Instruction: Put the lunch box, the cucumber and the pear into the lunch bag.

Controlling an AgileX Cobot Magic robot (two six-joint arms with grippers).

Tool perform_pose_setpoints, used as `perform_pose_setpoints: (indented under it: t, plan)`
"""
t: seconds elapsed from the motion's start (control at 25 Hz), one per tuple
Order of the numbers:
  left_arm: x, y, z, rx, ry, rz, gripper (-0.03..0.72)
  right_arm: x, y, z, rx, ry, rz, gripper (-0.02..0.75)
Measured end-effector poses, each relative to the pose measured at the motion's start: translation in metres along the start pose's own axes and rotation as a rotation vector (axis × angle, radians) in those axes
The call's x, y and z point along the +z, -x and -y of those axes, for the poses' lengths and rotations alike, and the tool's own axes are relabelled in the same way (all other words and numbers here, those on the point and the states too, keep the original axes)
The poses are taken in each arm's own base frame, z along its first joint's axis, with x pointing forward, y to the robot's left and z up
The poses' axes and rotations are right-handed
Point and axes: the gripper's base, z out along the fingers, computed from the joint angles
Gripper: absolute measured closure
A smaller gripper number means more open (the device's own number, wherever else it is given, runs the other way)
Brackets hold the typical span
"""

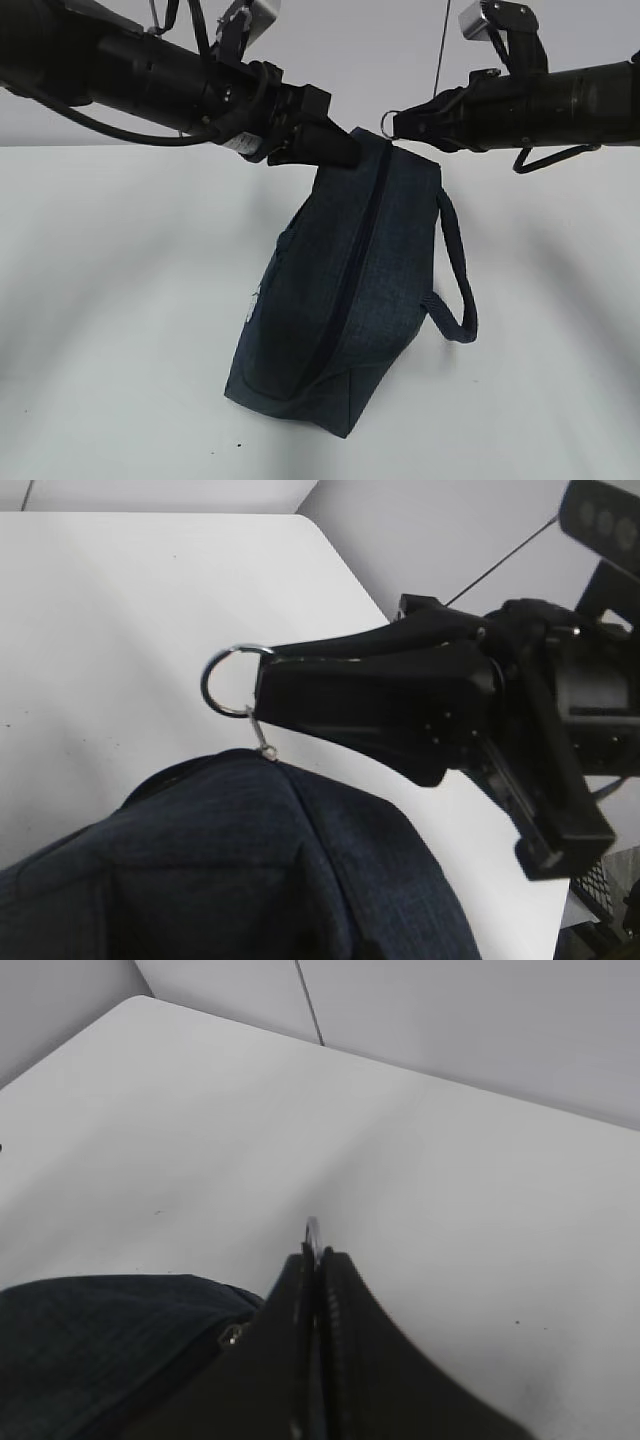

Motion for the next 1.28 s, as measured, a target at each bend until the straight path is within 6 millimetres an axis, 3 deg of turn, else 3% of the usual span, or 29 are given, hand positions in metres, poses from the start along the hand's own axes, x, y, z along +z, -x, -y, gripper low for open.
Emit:
perform_pose_setpoints:
  t: [0.36, 0.64, 1.28]
  plan:
    - [-0.006, 0.0, 0.008, 0.028, -0.031, -0.023, 0.677, -0.005, -0.01, 0.013, 0.11, 0.105, 0.002, 0.732]
    - [-0.019, 0.004, 0.021, 0.077, -0.042, -0.027, 0.677, 0.004, -0.027, 0.018, 0.16, 0.14, -0.037, 0.732]
    - [-0.029, 0.016, 0.031, 0.128, -0.026, 0.014, 0.677, 0.004, -0.024, 0.023, 0.173, 0.109, -0.028, 0.732]
